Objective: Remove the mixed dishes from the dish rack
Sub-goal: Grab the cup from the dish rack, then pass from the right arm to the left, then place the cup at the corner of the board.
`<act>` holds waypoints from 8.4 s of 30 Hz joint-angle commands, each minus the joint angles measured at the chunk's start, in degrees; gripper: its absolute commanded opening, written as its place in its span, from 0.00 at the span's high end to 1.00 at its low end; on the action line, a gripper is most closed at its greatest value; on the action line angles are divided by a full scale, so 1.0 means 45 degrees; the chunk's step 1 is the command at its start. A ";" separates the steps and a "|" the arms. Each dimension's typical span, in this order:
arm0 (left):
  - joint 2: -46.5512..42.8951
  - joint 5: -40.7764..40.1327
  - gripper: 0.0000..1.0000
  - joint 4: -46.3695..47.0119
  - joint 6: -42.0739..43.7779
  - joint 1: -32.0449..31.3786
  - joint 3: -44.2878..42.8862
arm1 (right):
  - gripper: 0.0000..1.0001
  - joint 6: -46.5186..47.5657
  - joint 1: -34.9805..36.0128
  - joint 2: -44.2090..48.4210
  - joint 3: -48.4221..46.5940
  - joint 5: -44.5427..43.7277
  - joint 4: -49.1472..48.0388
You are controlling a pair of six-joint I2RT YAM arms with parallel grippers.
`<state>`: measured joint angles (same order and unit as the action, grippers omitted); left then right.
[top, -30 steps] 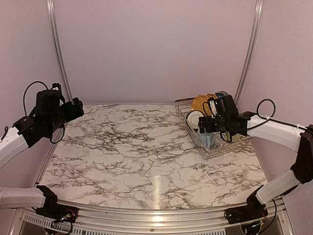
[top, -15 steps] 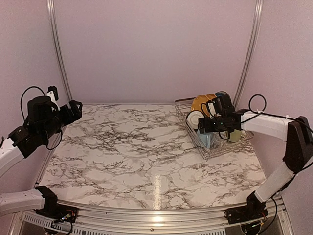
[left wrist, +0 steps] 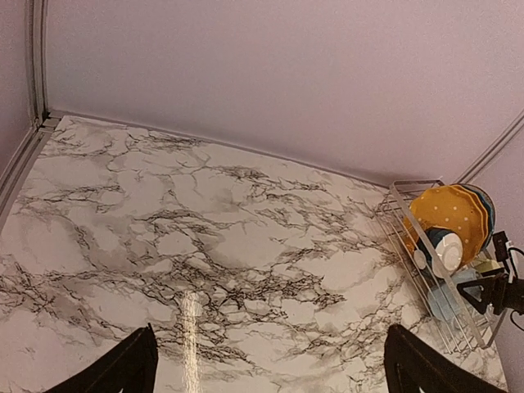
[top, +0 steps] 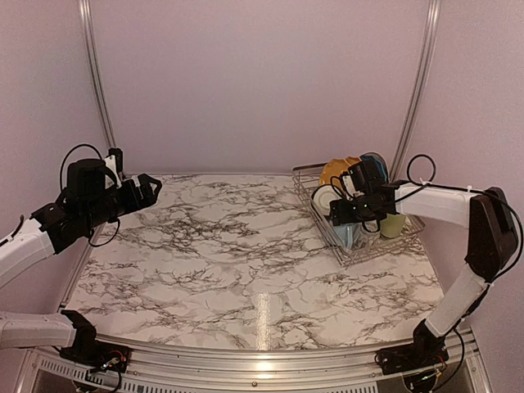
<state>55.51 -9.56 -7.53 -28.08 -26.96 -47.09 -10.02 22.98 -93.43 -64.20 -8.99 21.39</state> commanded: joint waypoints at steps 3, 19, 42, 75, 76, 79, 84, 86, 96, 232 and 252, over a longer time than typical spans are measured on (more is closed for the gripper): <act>0.0636 0.1461 0.01 0.0510 -0.0564 -0.0044 -0.0035 | 0.20 0.0251 0.0126 0.0002 -0.0189 -0.0266 0.0189; 0.0985 0.2474 0.01 0.1039 -0.1159 -0.0064 0.0542 | 0.50 0.0163 0.0400 0.0856 -0.0567 -0.0578 0.0128; 0.0875 0.2851 0.01 0.1490 -0.1462 -0.0088 0.0904 | 0.97 -0.1249 0.0036 0.4838 0.1364 0.0693 -0.3250; 0.6709 0.8380 0.08 1.3494 -0.6033 -0.3753 -0.0607 | 1.00 -0.8225 0.1037 0.4751 0.4157 0.8229 -1.3142; 0.6972 0.8300 0.08 1.4120 -0.6447 -0.3799 -0.0504 | 1.00 -0.8435 0.1139 0.4683 0.4261 0.8246 -1.3509; 0.7705 0.8035 0.08 1.5821 -0.7567 -0.3932 -0.0191 | 1.00 -0.9116 0.1290 0.4419 0.4491 0.8297 -1.4661; 0.8948 0.7942 0.06 1.8734 -0.8880 -0.4152 -0.0076 | 1.00 -0.9728 0.1711 0.3819 0.4337 0.8559 -1.5357; 0.9393 0.7906 0.07 1.9322 -0.9174 -0.4211 -0.0263 | 1.00 -0.9964 0.1928 0.3593 0.4419 0.8619 -1.5800; 1.0253 0.6863 0.06 1.9626 -0.9267 -0.4927 -0.0026 | 1.00 -1.1342 0.2310 0.3000 0.5094 0.8083 -1.8258; 1.2242 0.0635 0.69 -0.8456 0.7421 0.5533 -0.8814 | 0.01 0.0001 0.0889 0.4650 -0.1047 0.0855 0.1092; 0.6404 0.1766 0.09 -0.7535 0.5369 0.4272 -0.7266 | 0.02 0.0566 0.0654 0.3625 -0.1277 -0.1122 0.2400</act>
<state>89.49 -6.96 -43.27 -1.37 -5.52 -81.58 -8.34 27.22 -75.70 -67.44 -10.22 28.91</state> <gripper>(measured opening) 0.871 0.985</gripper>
